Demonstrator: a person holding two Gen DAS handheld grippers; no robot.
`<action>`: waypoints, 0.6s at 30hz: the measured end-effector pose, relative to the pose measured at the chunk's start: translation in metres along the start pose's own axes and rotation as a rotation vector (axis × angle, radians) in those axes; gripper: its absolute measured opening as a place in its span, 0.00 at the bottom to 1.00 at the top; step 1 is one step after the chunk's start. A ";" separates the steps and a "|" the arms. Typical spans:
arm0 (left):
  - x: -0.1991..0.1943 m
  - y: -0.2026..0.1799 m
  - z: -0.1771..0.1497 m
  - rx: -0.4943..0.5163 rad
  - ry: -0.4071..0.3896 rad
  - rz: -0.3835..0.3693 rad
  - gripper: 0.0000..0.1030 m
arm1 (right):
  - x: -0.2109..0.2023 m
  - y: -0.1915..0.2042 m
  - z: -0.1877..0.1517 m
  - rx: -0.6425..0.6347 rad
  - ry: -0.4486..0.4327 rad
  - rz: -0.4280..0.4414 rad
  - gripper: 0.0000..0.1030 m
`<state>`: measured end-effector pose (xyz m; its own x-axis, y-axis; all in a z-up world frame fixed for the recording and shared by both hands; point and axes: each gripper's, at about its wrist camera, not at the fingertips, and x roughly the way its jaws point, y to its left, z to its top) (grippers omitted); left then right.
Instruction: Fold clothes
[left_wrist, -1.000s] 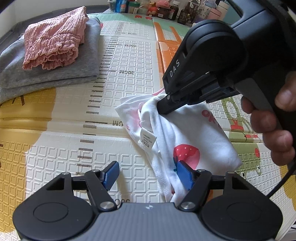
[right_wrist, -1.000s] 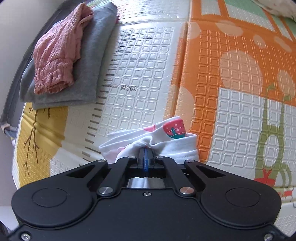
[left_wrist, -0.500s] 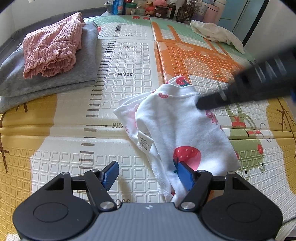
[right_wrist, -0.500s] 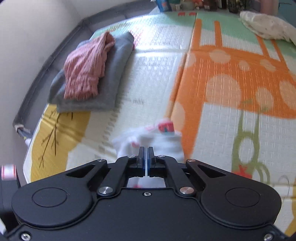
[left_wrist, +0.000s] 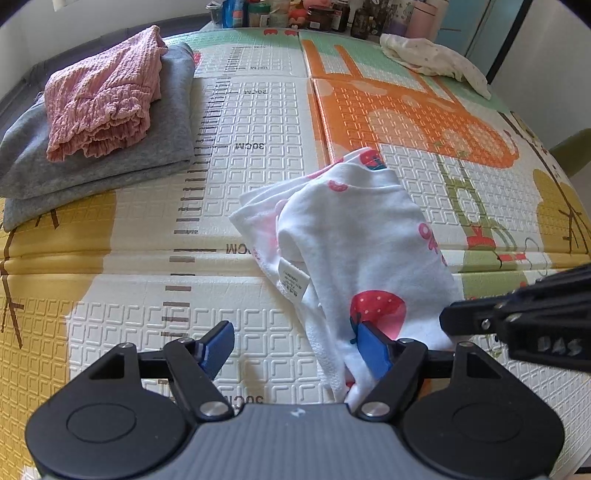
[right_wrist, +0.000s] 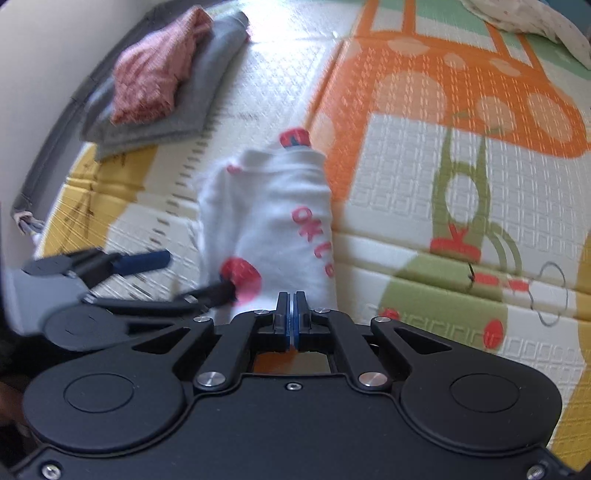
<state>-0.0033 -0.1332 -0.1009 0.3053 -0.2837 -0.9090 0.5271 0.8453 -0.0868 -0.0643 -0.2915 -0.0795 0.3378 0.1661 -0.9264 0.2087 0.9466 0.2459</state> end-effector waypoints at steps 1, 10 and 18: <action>0.001 -0.001 0.000 0.010 0.001 0.005 0.76 | 0.004 -0.002 -0.003 0.005 0.005 -0.007 0.00; 0.002 -0.003 -0.001 0.037 0.003 0.025 0.80 | 0.018 -0.010 -0.013 0.026 0.003 -0.012 0.00; 0.002 0.000 -0.002 0.035 0.002 0.023 0.81 | 0.004 -0.017 -0.008 0.099 -0.004 0.051 0.02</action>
<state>-0.0043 -0.1333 -0.1033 0.3158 -0.2639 -0.9114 0.5473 0.8353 -0.0522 -0.0736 -0.3051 -0.0900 0.3539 0.2119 -0.9110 0.2807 0.9050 0.3196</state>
